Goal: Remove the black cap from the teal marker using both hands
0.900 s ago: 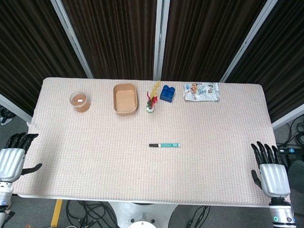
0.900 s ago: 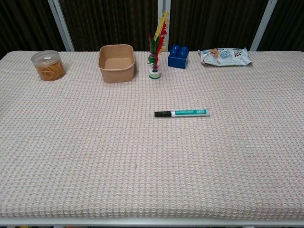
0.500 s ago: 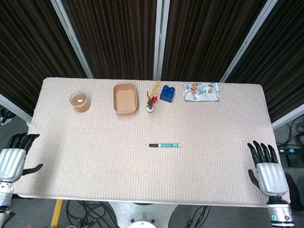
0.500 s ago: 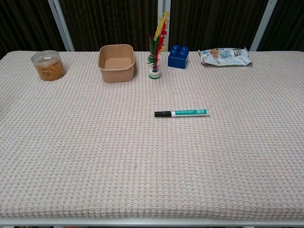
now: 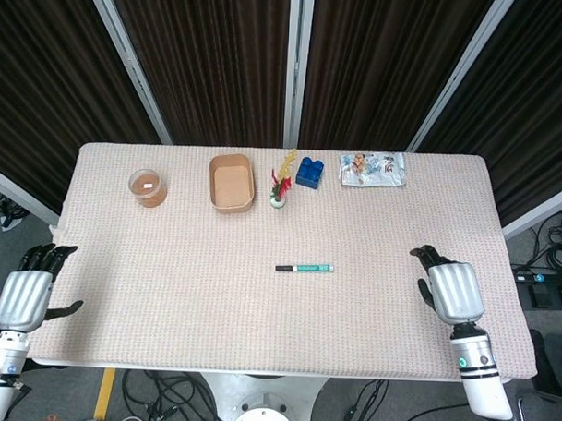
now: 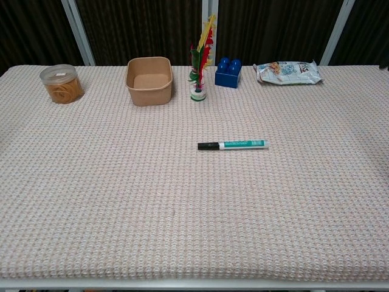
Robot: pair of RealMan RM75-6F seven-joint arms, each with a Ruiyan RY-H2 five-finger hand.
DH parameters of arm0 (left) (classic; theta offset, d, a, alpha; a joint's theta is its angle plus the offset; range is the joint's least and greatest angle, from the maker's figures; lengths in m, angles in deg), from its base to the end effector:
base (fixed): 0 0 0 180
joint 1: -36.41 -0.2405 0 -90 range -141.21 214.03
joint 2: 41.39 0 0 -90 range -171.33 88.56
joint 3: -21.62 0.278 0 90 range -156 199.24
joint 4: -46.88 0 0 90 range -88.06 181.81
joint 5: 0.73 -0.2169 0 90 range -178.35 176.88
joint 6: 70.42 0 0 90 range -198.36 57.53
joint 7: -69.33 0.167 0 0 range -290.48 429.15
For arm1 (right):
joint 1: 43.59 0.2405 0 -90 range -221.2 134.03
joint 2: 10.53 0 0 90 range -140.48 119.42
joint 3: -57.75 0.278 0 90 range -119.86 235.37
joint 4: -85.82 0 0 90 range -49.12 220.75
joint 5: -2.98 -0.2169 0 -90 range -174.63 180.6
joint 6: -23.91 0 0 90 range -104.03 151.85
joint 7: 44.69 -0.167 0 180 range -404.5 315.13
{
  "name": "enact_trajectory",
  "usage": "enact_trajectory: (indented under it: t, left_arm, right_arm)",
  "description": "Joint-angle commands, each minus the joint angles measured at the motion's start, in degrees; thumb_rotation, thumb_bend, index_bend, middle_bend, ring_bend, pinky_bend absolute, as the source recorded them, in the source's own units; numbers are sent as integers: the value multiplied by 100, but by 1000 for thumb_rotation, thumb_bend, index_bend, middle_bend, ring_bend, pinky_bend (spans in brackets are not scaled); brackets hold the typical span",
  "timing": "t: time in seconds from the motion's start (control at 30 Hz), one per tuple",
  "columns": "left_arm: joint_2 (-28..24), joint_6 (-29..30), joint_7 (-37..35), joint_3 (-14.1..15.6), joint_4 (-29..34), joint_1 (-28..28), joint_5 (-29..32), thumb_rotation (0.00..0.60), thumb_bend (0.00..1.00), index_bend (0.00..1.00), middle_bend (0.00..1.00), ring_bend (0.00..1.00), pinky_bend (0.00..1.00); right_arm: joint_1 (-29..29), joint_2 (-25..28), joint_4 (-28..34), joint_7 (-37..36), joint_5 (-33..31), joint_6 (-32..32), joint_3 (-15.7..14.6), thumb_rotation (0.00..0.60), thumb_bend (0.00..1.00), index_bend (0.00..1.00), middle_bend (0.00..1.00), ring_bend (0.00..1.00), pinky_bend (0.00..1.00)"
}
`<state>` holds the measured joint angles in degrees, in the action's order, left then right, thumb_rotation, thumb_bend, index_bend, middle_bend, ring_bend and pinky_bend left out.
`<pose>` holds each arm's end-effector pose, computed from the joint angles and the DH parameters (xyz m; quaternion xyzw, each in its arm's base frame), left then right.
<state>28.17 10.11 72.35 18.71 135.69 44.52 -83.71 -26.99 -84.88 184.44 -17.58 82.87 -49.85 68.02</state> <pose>-0.3378 0.2256 0.1259 -0.6087 -0.4004 -0.3680 0.5777 -0.2480 -0.2853 0.0885 0.6694 -0.3114 0.3635 0.5682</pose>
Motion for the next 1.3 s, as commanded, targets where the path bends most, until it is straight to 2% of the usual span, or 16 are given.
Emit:
enact_trajectory:
  t: [0.03, 0.13, 0.27, 0.4, 0.53, 0.93, 1.3]
  left_arm:
    - [-30, -14, -24, 17, 4, -15, 20, 600, 27, 155, 184, 107, 120]
    - [-83, -43, -33, 31, 25, -20, 42, 600, 26, 155, 184, 108, 122]
    - [-111, -58, -81, 37, 30, -23, 53, 600, 26, 156, 184, 108, 124]
    - [-109, -128, -69, 64, 60, 12, 27, 600, 27, 159, 185, 107, 126]
    - [-104, -189, -68, 76, 76, 42, 26, 600, 26, 162, 184, 108, 132]
    - [-151, -298, -141, 129, 72, 78, 15, 600, 26, 174, 184, 107, 141]
    - [-203, -313, -165, 123, 86, 96, 29, 600, 27, 174, 184, 107, 142]
  right_arm:
    - [506, -222, 313, 882, -820, 634, 262, 600, 291, 459, 429, 793, 896]
    - [841, -402, 336, 1392, -1483, 966, 376, 600, 290, 468, 433, 814, 897]
    - [1235, -756, 204, 1980, -2137, 1090, 443, 600, 290, 470, 445, 816, 897]
    - [1567, -1181, 6, 2272, -2660, 1179, 404, 600, 279, 473, 445, 821, 901]
    - [1817, -1590, -294, 2468, -2956, 1173, 308, 600, 277, 427, 404, 819, 901]
    - [2253, -2873, -1472, 2547, -3247, 847, 222, 600, 281, 419, 380, 817, 902]
    - [2482, -3402, -2041, 2358, -3174, 824, 286, 600, 281, 418, 388, 817, 902]
